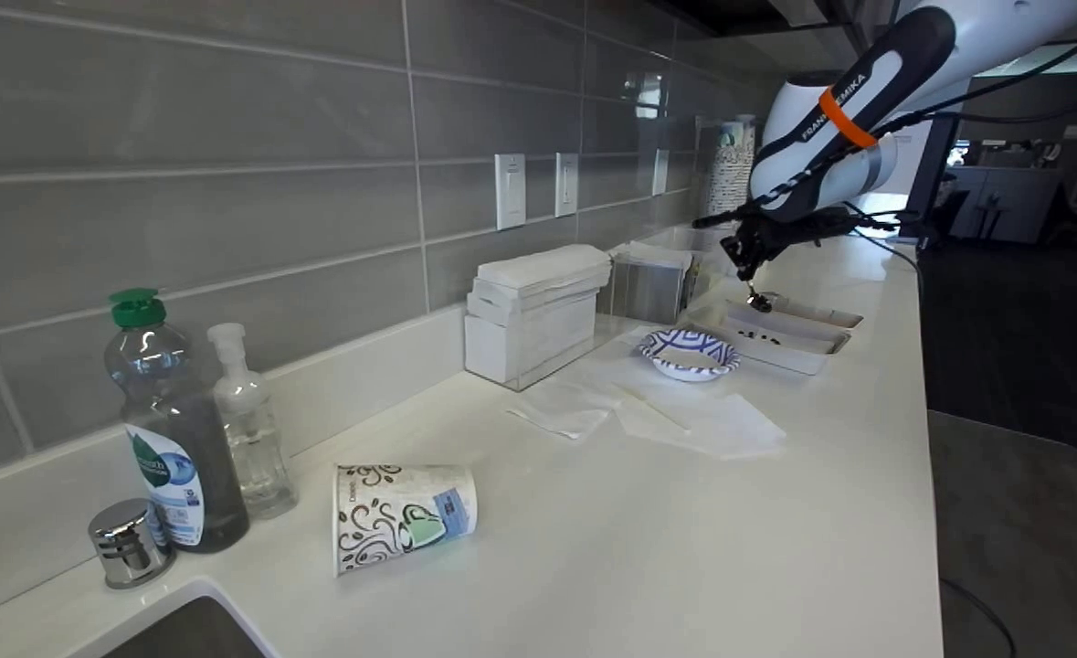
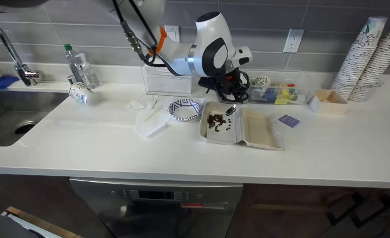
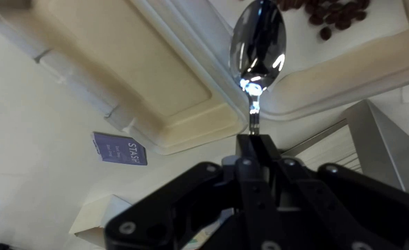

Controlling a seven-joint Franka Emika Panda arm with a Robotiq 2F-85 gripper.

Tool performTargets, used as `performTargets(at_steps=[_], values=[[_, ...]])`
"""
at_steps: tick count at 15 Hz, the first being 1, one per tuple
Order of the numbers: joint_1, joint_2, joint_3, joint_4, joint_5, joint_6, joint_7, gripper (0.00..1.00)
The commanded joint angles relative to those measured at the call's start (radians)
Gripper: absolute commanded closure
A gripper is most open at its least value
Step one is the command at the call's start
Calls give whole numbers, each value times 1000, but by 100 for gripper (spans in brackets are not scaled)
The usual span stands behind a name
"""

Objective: Move the cup, then pick up the spoon and scoop some of the contents from the bowl and pour them in the other bowl

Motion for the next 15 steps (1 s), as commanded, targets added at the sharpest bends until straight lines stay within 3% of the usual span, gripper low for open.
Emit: performTargets(at_steps=[1,6,10,15], values=[[95,109,-114,73,-79,51,167,98],[229,201,-256,94,-106,65,359,98],[292,236,-305,92,-91,50,413,98],[315,240,-310,87,-76,34,423,98]])
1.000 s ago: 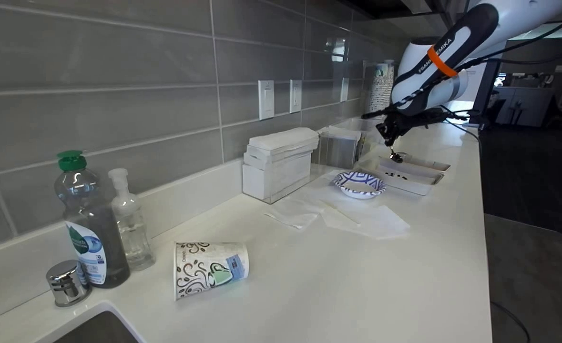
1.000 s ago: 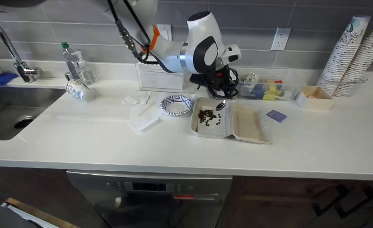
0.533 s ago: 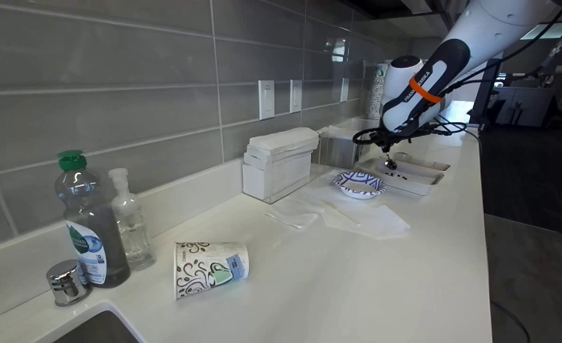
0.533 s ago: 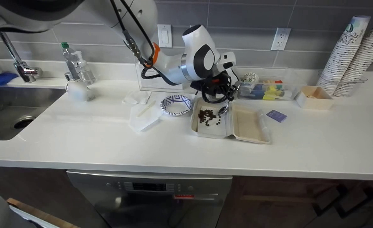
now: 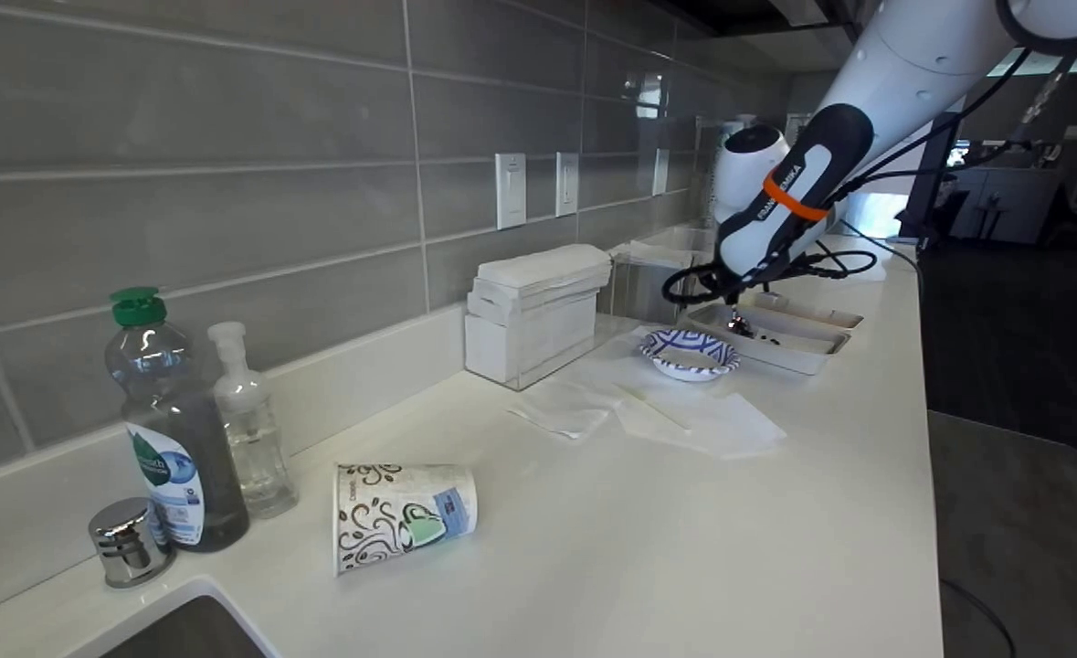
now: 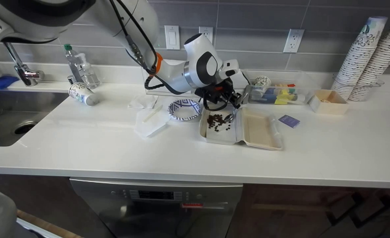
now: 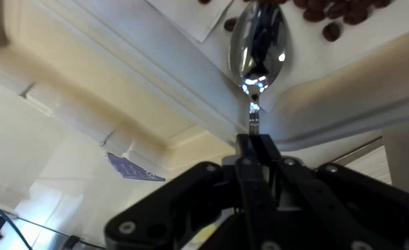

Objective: Move the cup, then pick up the spoon and scoop some of the contents from the bowl and pour them in the other bowl

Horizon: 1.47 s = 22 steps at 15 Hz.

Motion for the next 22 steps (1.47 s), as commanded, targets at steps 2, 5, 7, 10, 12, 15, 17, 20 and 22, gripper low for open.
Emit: performTargets(at_steps=[2,5,7,10,12,15,17,20,22], values=[[27,13,-21,5,6,-15,30,98],[26,5,-12,1,11,-22,23,98],[26,0,-7,-4,13,-25,19,98],[25,-8,2,-9,18,-32,15,98],[24,-15,8,-14,21,-37,13,98],[30,-23,2,-21,17,-22,25,98],[30,-38,1,-29,20,-23,31,98],[20,-59,9,-40,26,-25,35,98],[15,-56,14,-38,26,-20,35,98]])
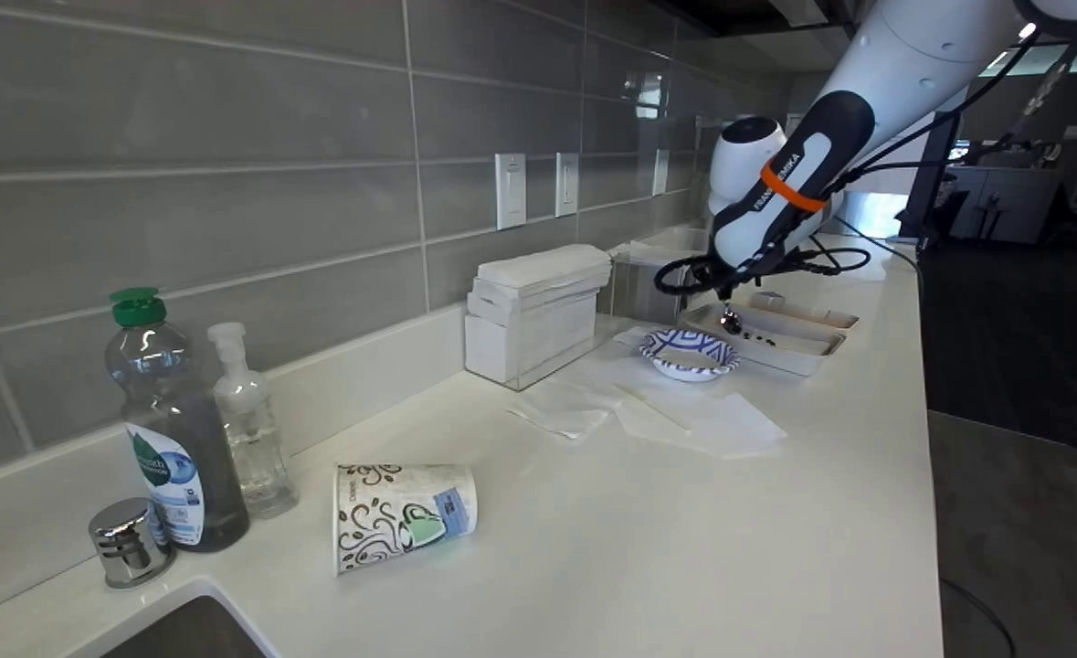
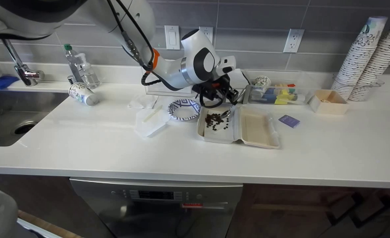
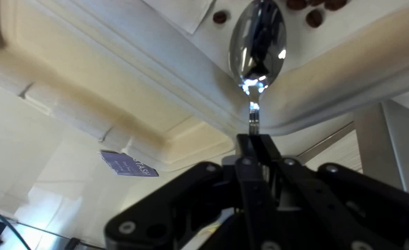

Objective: Move the cup, then pick up the spoon and scoop some of the contents from the bowl and pour them in the other bowl

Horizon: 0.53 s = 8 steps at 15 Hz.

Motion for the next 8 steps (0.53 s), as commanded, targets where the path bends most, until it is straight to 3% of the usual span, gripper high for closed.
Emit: performTargets(at_steps=[1,8], values=[[3,-25,6,-31,10,-7,10,98],[17,-22,2,-52,-5,39,6,98]])
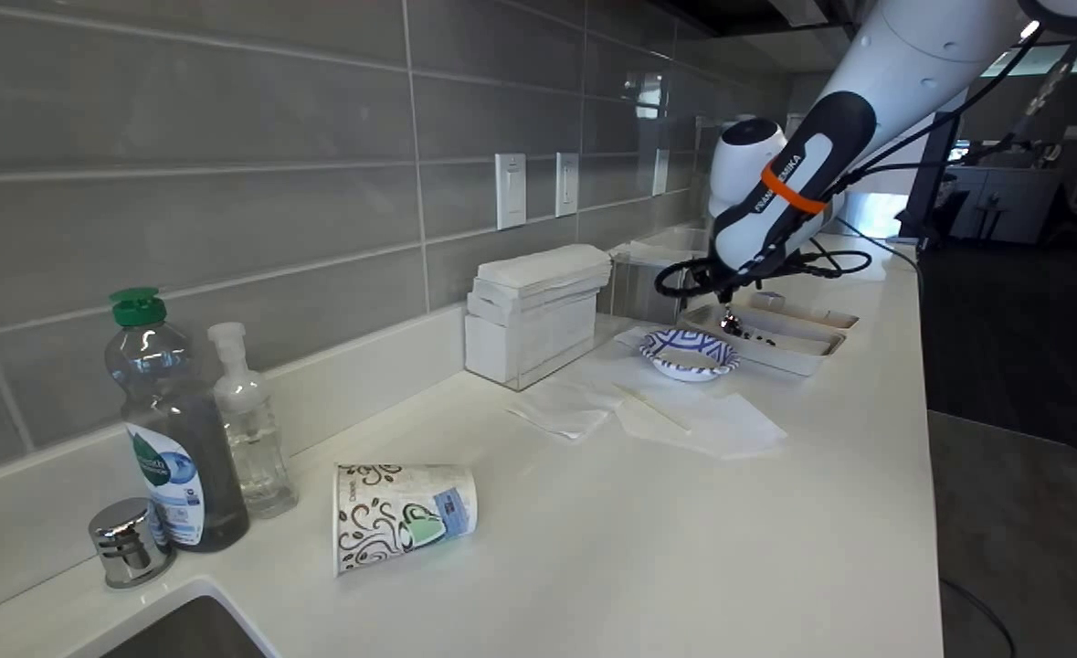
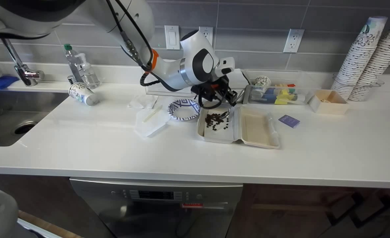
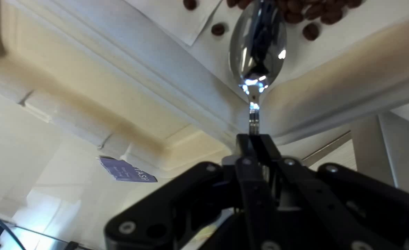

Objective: Move the cup, then pick up the spoon and scoop some of the contents from the bowl and pour them in the other bowl

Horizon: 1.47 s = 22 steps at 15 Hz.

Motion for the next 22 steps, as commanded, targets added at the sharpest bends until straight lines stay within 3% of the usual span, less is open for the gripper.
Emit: performTargets(at_steps=[1,6,7,22], values=[[-1,1,3,0,0,3,-2,91],[3,1,3,-1,0,7,-3,91],[-2,-8,12,-4,10,-1,-4,98],[31,43,-46,-3,9,113,22,98]])
